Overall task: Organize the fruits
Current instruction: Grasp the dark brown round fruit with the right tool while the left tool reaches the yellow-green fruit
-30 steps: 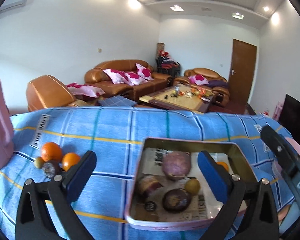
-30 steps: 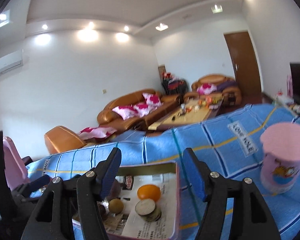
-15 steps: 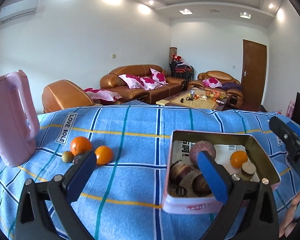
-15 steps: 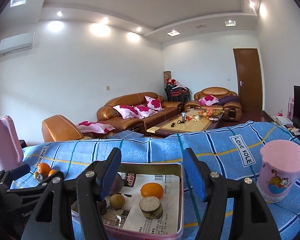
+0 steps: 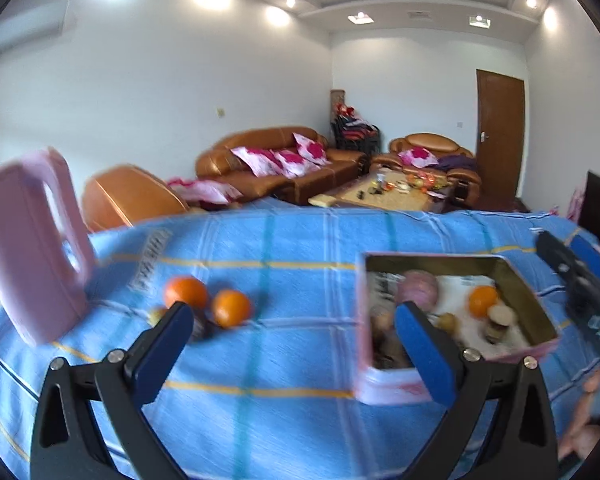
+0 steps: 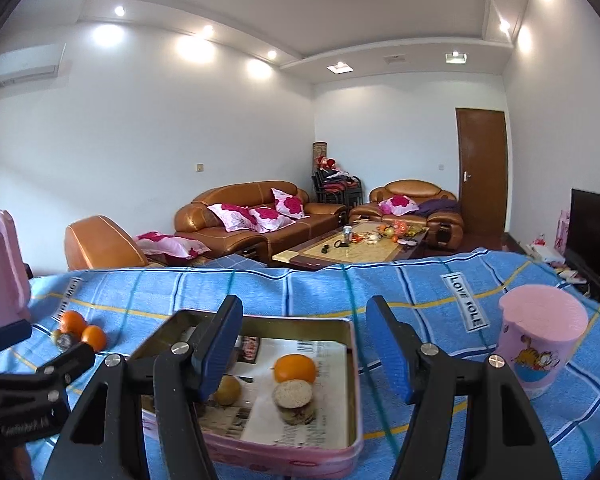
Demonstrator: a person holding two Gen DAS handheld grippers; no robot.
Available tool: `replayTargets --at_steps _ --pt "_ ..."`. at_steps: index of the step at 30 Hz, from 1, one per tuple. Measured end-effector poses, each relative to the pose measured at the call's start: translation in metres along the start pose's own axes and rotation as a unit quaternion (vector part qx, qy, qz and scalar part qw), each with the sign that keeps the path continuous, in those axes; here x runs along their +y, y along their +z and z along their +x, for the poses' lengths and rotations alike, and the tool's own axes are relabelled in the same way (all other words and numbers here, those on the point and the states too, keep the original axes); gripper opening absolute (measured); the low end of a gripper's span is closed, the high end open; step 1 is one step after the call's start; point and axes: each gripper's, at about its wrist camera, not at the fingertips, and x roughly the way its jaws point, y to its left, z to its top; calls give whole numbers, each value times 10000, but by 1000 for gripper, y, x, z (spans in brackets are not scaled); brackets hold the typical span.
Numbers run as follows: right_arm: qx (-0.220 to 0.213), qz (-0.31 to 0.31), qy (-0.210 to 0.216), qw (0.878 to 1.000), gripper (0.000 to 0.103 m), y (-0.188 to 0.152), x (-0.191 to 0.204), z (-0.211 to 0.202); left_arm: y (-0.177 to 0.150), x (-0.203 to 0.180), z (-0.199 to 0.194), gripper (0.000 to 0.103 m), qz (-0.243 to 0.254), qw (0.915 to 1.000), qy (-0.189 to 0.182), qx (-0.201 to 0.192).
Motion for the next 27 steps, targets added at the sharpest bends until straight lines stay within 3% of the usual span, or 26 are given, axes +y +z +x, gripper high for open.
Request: replayTargets --at_steps 7,11,20,27 --pt "165 178 449 9987 66 22 36 14 23 44 18 103 77 9984 502 -233" --pt "132 207 643 9976 66 26 69 26 14 66 34 103 -152 9980 606 -50" --pt "397 338 1076 9928 66 8 140 58 -4 111 42 103 -464 9958 789 77" --pt "736 378 1258 9886 66 -15 167 71 -10 151 45 103 -781 9923 838 466"
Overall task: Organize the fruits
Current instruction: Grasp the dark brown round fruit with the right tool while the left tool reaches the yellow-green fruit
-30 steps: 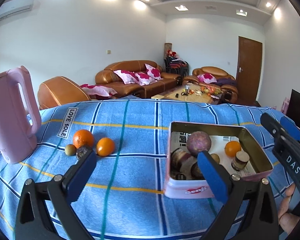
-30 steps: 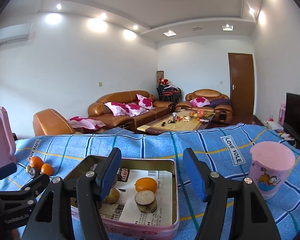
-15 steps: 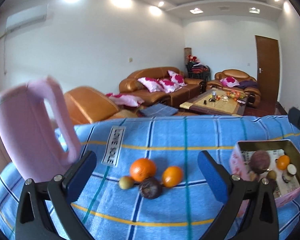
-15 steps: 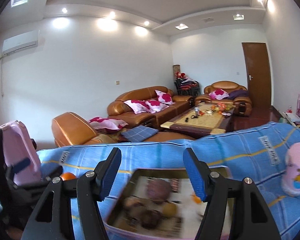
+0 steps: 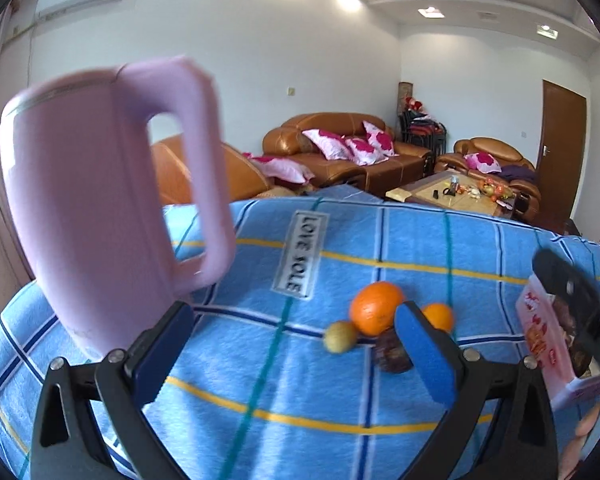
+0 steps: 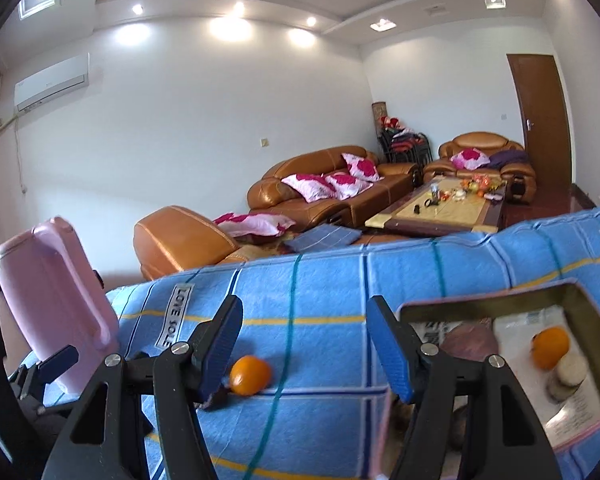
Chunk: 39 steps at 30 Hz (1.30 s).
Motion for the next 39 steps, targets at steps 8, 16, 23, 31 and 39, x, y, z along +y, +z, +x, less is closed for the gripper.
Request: replayTargets --at_steps 8,16,23,31,39 --pt "448 -83 263 9986 66 -12 4 0 -1 37 11 103 -245 9988 378 202" --pt "1719 -725 880 9785 65 -25 42 38 0 39 17 103 -67 9963 845 165" --pt "2351 -520 969 9657 54 -34 57 73 4 42 26 103 -72 9941 1061 212" --pt "2581 -716 883 9594 43 -36 79 96 7 41 32 103 2 9937 1091 248" --pt "2559 -799 854 9596 40 -36 75 87 4 35 33 103 177 9935 1091 272"
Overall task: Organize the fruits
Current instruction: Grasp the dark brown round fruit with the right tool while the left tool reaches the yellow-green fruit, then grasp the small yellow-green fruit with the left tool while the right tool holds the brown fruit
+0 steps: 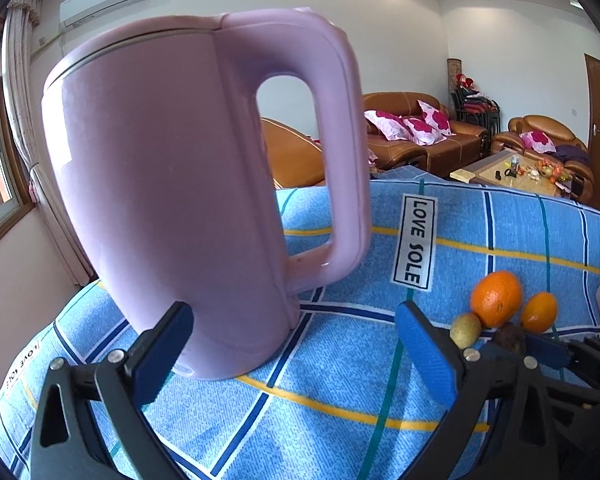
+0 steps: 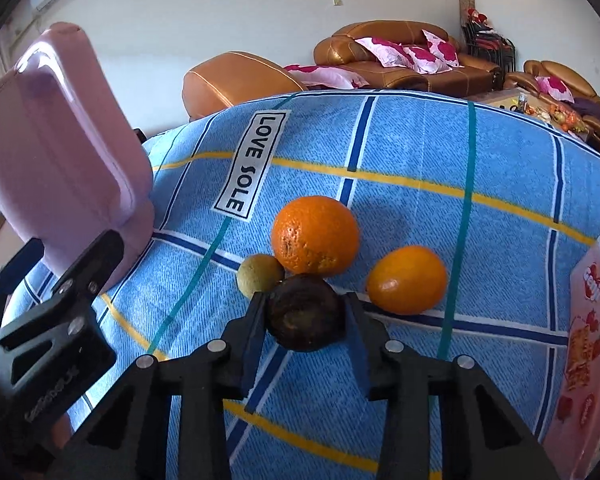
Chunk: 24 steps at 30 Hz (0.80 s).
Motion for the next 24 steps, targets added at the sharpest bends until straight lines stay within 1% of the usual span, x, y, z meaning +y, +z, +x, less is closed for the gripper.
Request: replayTargets --at_steps 2,4,8,10,11,13,14,17,18,19,21,23,24 --pt "-167 -14 29 9999 40 -5 0 -9 -1 -5 -1 103 35 10000 -28 -22" --pt "-443 -78 10 9990 40 -13 0 -25 -1 -7 -3 102 91 9999 -63 -64" --pt "-1044 -161 -319 9939 40 -28 -9 -62 -2 -17 -9 100 293 9991 -214 -204" --pt "-1407 -130 -550 9884 40 -37 -16 -80 -3 -21 -12 94 385 9984 -316 -268" --pt "-1591 -58 -621 9853 40 -40 -20 -88 -3 -24 -13 93 461 9974 -468 -281" --pt "-1803 64 -720 9810 40 -41 -28 -97 -4 -28 -13 86 561 9954 -744 -234" --pt "-1873 104 -769 9792 40 -40 -31 -99 -4 -32 -13 84 634 9935 -920 -203" --pt "-1963 212 -770 9773 40 -36 -37 -102 -4 -38 -13 75 768 9875 -1374 -93" --pt "-1962 238 -734 9775 40 -36 -39 -102 -4 -42 -11 66 804 9831 -1642 37" --pt "-1949 269 -694 9780 40 -35 -40 -101 -4 -45 -9 56 818 9809 -1761 148" --pt "-1924 320 -596 9790 40 -36 -43 -99 -5 -57 -4 47 943 9777 -1836 390" --pt "-1920 367 -541 9792 40 -37 -46 -101 -6 -67 3 42 1098 9731 -1937 590" --pt "-1906 394 -515 9795 40 -38 -48 -101 -7 -70 5 37 1149 9714 -1976 645"
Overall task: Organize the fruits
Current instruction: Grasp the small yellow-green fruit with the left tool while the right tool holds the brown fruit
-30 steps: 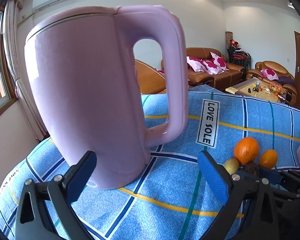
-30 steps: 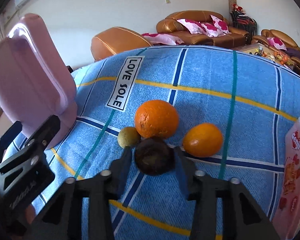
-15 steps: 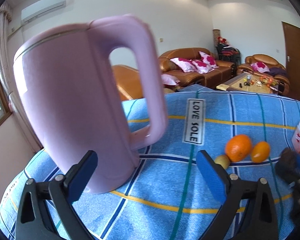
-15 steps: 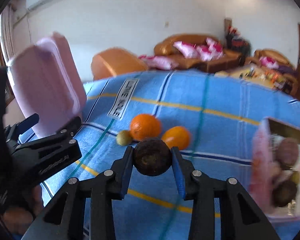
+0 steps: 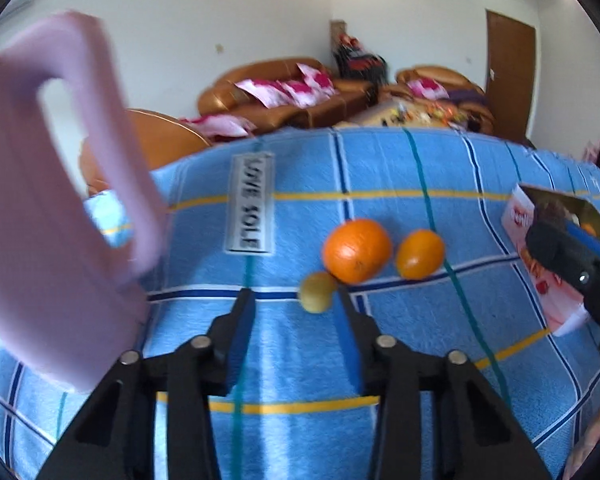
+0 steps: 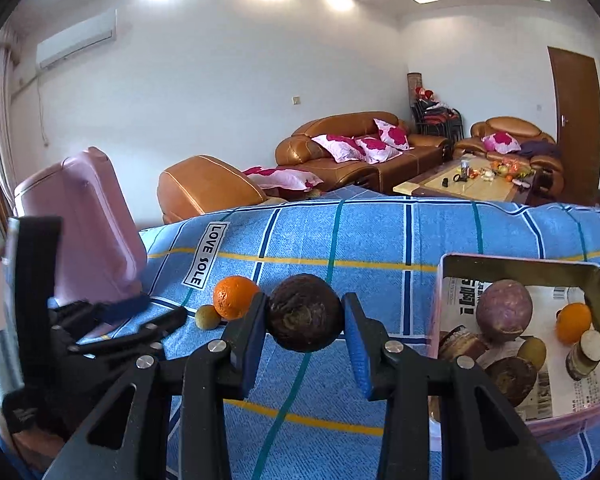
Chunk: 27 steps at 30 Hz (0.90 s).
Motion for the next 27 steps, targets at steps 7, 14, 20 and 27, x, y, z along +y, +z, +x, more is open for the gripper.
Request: replayTargets --at_steps 7,14,20,27 --pt "158 259 46 9995 40 -2 -9 8 14 -15 24 33 379 9982 -121 452" --pt "228 363 97 9990 40 -2 -13 12 24 -5 38 27 100 9971 -389 640" --pt "207 314 93 9993 40 -2 -10 12 20 4 26 27 -86 9981 -461 398" --pt "-244 150 -115 9995 40 -2 -7 -3 13 9 -18 27 -380 9971 142 -645"
